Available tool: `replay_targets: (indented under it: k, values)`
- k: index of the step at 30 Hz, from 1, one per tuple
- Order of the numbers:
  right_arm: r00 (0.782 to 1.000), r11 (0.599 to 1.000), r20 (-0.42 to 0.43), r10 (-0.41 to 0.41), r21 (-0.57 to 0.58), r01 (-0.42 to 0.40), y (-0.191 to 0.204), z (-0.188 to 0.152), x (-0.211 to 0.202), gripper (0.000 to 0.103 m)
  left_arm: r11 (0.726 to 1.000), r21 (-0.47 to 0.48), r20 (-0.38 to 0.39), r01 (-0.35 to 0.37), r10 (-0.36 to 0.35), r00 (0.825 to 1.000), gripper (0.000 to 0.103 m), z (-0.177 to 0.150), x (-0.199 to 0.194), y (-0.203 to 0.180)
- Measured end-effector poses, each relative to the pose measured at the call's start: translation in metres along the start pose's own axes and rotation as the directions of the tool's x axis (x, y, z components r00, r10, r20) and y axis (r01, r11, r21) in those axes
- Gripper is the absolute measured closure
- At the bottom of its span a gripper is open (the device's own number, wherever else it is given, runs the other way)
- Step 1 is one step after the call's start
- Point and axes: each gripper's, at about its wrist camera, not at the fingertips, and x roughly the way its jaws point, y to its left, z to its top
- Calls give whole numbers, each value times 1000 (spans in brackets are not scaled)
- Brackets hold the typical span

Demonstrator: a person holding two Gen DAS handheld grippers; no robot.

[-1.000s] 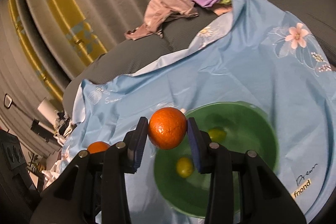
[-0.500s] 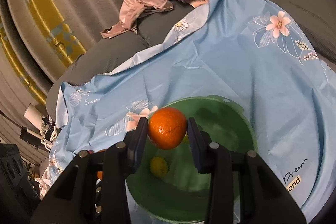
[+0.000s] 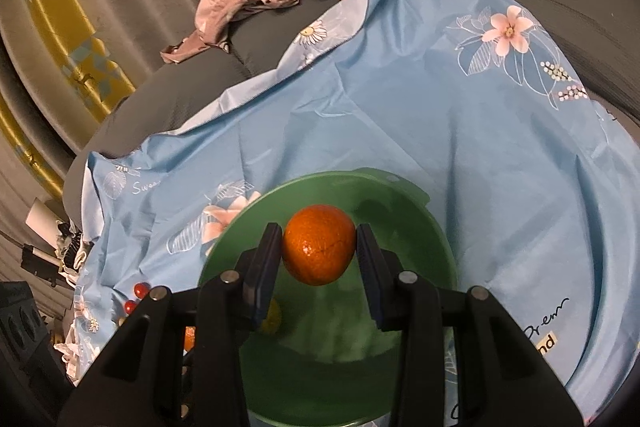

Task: Organize fruits
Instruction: 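Carry both held oranges over the green bowl, then lower the oranges into the bowl and open both grippers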

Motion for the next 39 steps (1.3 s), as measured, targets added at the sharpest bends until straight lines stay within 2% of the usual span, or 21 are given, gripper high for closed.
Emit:
replay_targets:
  k: [39]
  values:
    - [991, 994, -81, -107, -41, 104, -11, -3, 23, 64, 1000, 26, -29, 15, -14, 999, 58, -6, 9, -8]
